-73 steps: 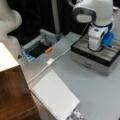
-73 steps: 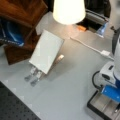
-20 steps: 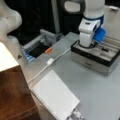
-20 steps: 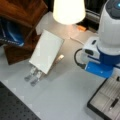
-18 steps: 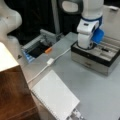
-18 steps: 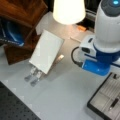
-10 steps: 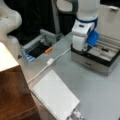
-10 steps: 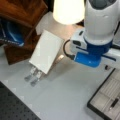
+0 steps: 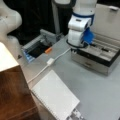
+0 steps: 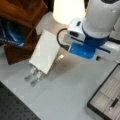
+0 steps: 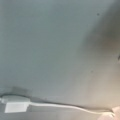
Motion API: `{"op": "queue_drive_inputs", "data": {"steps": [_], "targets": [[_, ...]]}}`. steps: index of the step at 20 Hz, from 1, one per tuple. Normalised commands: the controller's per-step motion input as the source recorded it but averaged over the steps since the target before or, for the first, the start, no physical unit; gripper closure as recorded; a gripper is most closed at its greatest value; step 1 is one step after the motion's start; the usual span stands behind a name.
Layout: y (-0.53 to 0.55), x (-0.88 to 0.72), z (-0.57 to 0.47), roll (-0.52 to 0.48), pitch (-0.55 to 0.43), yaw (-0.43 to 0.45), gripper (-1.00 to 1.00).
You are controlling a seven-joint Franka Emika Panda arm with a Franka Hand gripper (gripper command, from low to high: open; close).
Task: Open the box. Pick up the pen. Place the pen in the box. Pick up the book. Place the book on the shelf.
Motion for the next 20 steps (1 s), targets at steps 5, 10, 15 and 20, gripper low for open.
{"op": "queue_drive_inputs", "data": {"steps": [5,10,15,20], "targets": [[-0.23,-0.07,-0.14,-0.402,-0.058,0.036,-1.00],[-0.19,-0.02,-0.30,-0.624,-0.146,0.092,-1.00],[-0.08,-0.03,-0.27,-0.590,-0.160,0.169,-1.00],[-0.15,-0.07,-0.18,-0.573,-0.132,0.213,-1.00]]}}
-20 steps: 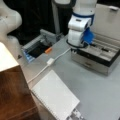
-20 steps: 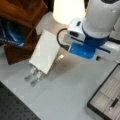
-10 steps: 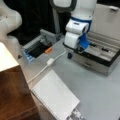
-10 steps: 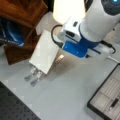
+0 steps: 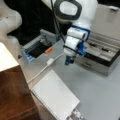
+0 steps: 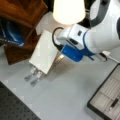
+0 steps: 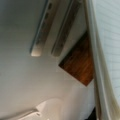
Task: Open the box. Pick up the pen. Place the pen in the box. Pick up the book. Place the book on the shelf.
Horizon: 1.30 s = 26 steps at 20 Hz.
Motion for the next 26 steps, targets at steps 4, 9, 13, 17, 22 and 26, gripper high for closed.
{"op": "queue_drive_inputs", "data": {"steps": [4,9,13,17,22,26], "targets": [[-0.08,-0.07,-0.10,-0.439,-0.082,0.182,-1.00],[-0.05,-0.01,-0.09,-0.397,-0.080,0.174,-1.00],[-0.12,0.01,-0.16,-0.322,-0.065,0.127,-1.00],[-0.14,0.01,-0.18,-0.300,-0.055,0.098,-1.00],[-0.05,-0.03,-0.16,-0.223,-0.052,-0.018,-1.00],[0.01,-0.05,-0.12,-0.243,-0.038,-0.182,-1.00]]}}
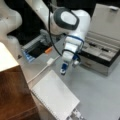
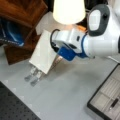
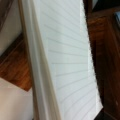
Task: Open the box. Pick up the pen. Place the pen in the box. Pick up the book. Place the book on the shelf.
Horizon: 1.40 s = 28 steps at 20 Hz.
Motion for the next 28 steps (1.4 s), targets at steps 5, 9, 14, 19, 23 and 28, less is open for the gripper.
{"op": "queue_drive_inputs", "data": {"steps": [5,9,14,19,23,28], "targets": [[0.06,0.03,-0.12,-0.270,-0.023,-0.286,-1.00],[0.11,0.16,-0.16,-0.242,-0.034,-0.291,-1.00],[0.16,0.24,-0.17,-0.247,-0.042,-0.321,-1.00],[0.24,0.28,-0.10,-0.275,-0.034,-0.316,-1.00],[0.25,0.26,-0.06,-0.267,-0.032,-0.282,-1.00],[0.21,0.26,-0.10,-0.251,-0.053,-0.245,1.00]]}}
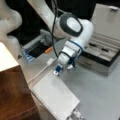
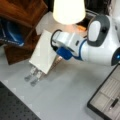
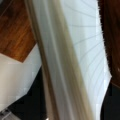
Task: Open the box. Pick up the pen. Place the pen in the box. Pick up the book. Place the book on the shelf.
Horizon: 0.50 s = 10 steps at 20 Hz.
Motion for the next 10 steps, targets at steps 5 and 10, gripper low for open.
{"op": "queue_drive_inputs", "data": {"steps": [5,10], "targets": [[0.16,0.29,-0.15,-0.202,-0.077,-0.206,1.00],[0.15,0.30,-0.16,-0.183,-0.088,-0.184,1.00]]}}
